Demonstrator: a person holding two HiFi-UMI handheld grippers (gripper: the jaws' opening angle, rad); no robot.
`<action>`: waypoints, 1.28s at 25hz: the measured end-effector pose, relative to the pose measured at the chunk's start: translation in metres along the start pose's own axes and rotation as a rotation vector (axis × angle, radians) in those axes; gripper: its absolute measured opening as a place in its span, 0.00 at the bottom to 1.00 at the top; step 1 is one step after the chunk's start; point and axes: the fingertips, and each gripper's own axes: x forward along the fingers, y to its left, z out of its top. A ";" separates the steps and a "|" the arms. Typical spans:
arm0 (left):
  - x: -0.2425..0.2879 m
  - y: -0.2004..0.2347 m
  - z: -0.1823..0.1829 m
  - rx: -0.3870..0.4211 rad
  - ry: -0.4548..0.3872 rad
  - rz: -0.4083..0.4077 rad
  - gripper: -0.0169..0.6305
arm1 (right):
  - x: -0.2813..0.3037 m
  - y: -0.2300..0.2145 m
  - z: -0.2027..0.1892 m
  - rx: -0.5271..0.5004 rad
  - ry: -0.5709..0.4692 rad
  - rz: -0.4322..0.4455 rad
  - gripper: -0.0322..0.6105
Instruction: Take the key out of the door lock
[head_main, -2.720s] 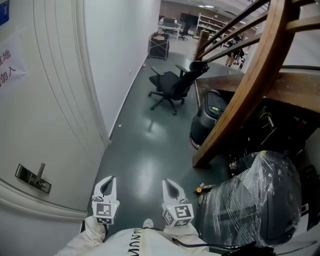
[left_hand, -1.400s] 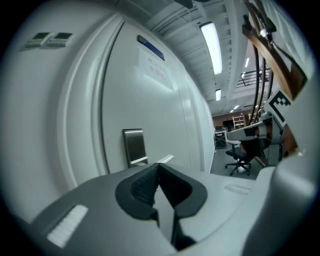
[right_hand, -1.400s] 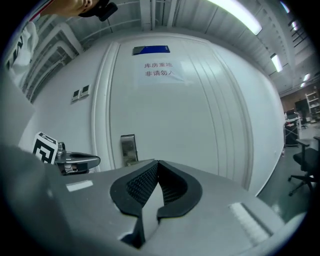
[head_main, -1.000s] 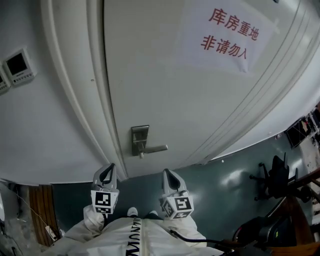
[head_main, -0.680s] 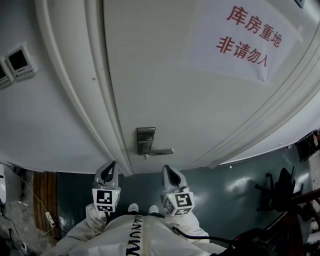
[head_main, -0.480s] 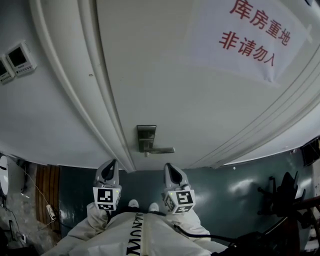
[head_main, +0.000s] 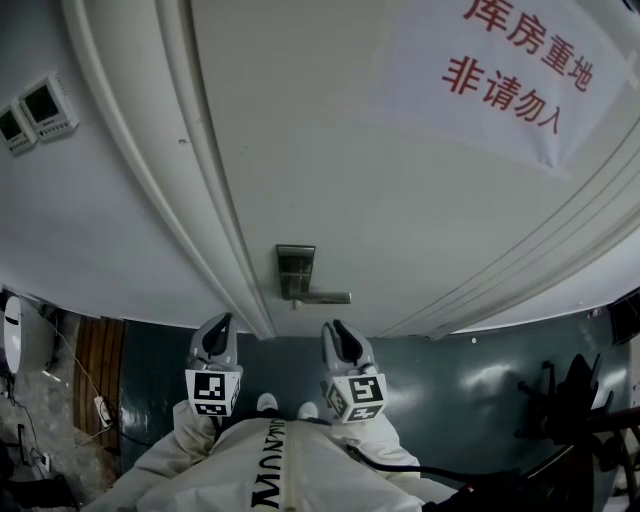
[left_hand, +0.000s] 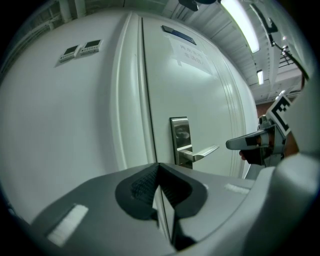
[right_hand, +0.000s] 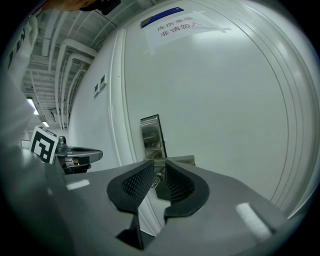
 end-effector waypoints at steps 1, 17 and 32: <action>0.000 0.001 -0.001 0.000 0.002 0.002 0.03 | 0.001 0.001 -0.001 0.001 0.001 0.004 0.14; -0.017 0.023 -0.013 0.007 0.041 0.037 0.03 | 0.050 0.007 -0.067 0.514 0.111 0.183 0.21; -0.026 0.027 -0.014 0.018 0.053 0.036 0.03 | 0.103 -0.006 -0.093 1.129 0.008 0.307 0.20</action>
